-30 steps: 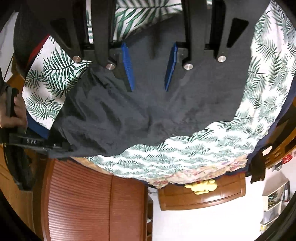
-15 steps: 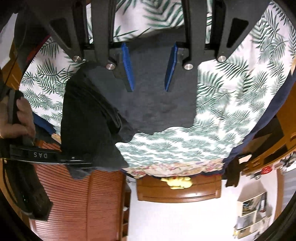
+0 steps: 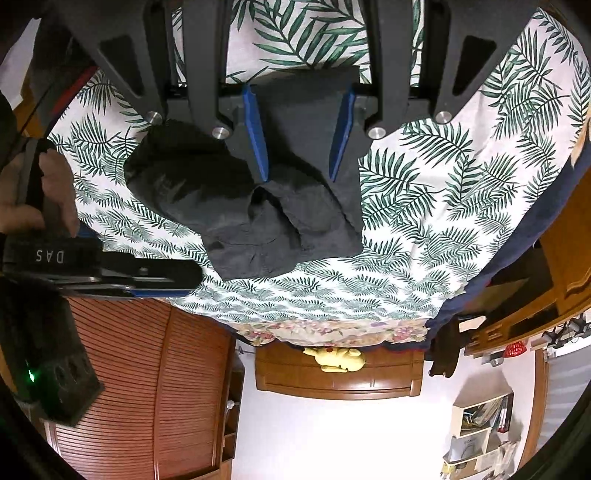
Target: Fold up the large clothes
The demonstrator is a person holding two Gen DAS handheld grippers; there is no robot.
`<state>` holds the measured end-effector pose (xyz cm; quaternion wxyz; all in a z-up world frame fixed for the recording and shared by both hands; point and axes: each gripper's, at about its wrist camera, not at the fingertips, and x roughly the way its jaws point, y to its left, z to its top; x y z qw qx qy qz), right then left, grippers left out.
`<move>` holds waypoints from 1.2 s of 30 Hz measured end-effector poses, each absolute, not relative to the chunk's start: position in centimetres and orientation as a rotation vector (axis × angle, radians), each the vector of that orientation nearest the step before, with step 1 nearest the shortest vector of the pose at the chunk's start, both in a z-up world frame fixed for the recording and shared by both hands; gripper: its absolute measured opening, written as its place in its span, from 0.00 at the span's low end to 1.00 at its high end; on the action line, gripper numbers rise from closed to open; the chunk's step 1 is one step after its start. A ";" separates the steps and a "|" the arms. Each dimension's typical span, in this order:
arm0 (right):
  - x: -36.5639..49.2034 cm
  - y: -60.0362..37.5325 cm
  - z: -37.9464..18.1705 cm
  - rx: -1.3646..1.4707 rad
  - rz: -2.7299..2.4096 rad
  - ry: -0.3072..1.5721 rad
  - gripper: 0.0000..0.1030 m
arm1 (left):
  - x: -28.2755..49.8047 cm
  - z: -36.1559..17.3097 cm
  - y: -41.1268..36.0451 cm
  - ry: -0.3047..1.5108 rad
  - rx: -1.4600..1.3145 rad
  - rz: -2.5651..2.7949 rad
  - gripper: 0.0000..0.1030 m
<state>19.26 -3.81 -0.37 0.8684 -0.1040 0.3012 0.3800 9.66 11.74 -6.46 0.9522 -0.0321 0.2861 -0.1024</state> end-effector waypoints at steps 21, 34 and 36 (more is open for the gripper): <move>18.7 -10.9 -10.2 -0.262 0.652 0.849 0.43 | 10.7 -6.0 9.6 0.568 -0.079 -0.278 0.32; 17.9 -11.2 -10.9 -0.266 0.642 0.790 0.43 | 12.8 -7.0 6.7 0.623 -0.063 -0.335 0.32; 17.9 -11.2 -10.9 -0.263 0.642 0.789 0.43 | 13.1 -7.4 6.2 0.639 -0.047 -0.333 0.32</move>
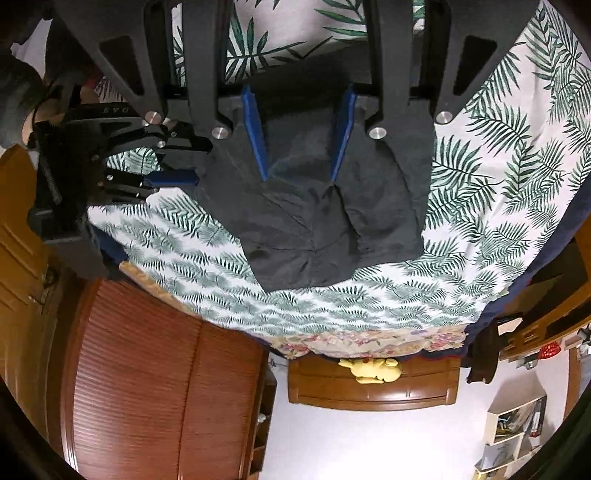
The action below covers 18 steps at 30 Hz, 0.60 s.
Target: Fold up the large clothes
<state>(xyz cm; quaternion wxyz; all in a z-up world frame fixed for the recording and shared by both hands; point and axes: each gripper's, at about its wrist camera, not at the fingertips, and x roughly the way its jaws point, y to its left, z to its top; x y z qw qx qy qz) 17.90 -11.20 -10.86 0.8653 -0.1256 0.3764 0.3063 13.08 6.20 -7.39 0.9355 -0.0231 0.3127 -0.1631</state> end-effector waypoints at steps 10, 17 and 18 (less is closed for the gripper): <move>17.7 -11.6 -10.8 -0.254 0.643 0.783 0.44 | 14.6 -9.6 5.4 0.718 -0.003 -0.311 0.32; 17.6 -11.6 -10.4 -0.317 0.608 0.763 0.70 | 14.8 -10.6 5.0 0.748 0.029 -0.285 0.33; 17.6 -11.6 -10.4 -0.331 0.601 0.762 0.71 | 14.7 -10.6 5.1 0.745 0.029 -0.288 0.33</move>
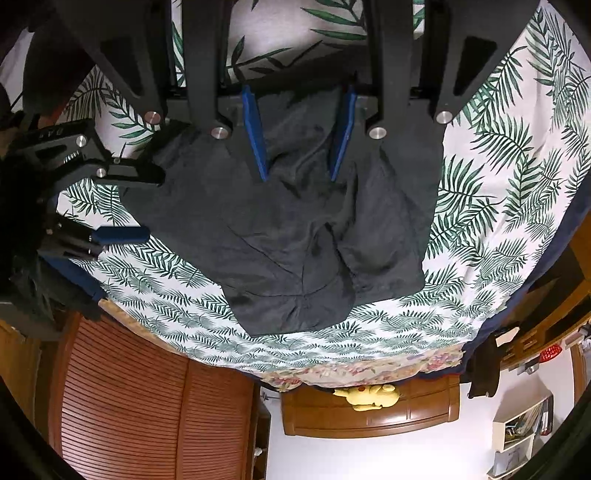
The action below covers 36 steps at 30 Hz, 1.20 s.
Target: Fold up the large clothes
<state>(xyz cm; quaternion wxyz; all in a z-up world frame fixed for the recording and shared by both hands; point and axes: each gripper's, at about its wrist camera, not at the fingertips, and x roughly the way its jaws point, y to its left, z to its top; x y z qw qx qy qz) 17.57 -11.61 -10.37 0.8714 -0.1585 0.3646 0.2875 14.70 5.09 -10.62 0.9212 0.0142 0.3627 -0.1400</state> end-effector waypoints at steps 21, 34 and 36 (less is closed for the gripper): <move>19.5 -13.4 -7.6 -0.269 0.624 0.731 0.72 | 10.6 -7.7 14.1 0.618 -0.054 -0.146 0.00; 21.5 -7.5 -10.9 -0.268 0.773 0.823 0.46 | 7.9 -9.1 17.9 0.611 -0.104 0.003 0.00; 21.6 -7.2 -11.8 -0.258 0.781 0.844 0.46 | 7.6 -9.0 17.9 0.610 -0.121 -0.013 0.00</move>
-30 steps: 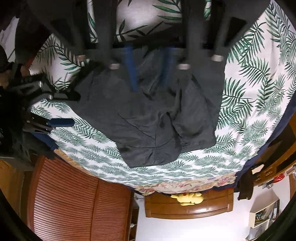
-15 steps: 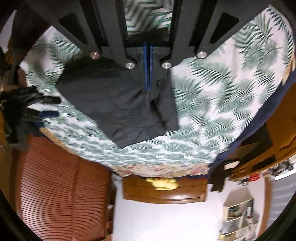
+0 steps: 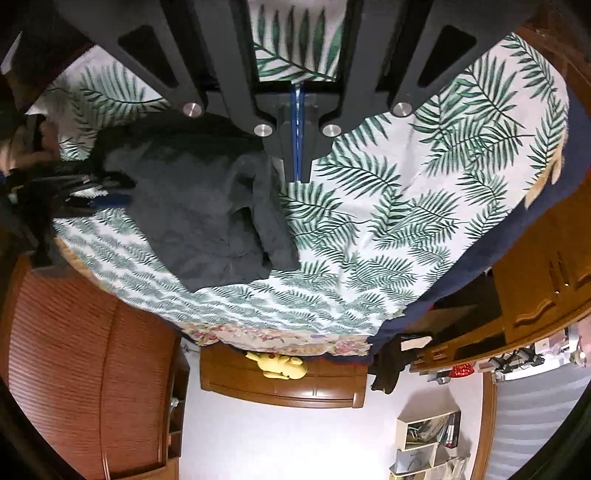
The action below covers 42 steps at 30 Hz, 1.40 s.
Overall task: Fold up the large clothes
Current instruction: 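Grasp the folded jacket bundle with the right tool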
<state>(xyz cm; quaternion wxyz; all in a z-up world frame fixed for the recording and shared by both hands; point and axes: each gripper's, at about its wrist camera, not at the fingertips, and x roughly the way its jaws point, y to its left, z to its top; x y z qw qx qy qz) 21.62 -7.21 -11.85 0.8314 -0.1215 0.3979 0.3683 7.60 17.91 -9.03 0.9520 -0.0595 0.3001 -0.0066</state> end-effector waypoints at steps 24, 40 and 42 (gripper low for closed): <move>28.1 -9.8 -10.5 -0.375 0.657 0.776 0.73 | 8.6 -12.7 14.3 0.764 -0.159 -0.144 0.18; 37.7 -9.3 -12.2 -0.334 0.543 0.807 0.84 | 10.6 -16.1 15.1 0.849 -0.172 -0.101 0.26; 39.0 -9.5 -12.7 -0.279 0.538 0.834 0.85 | 10.6 -16.3 15.2 0.846 -0.184 -0.101 0.27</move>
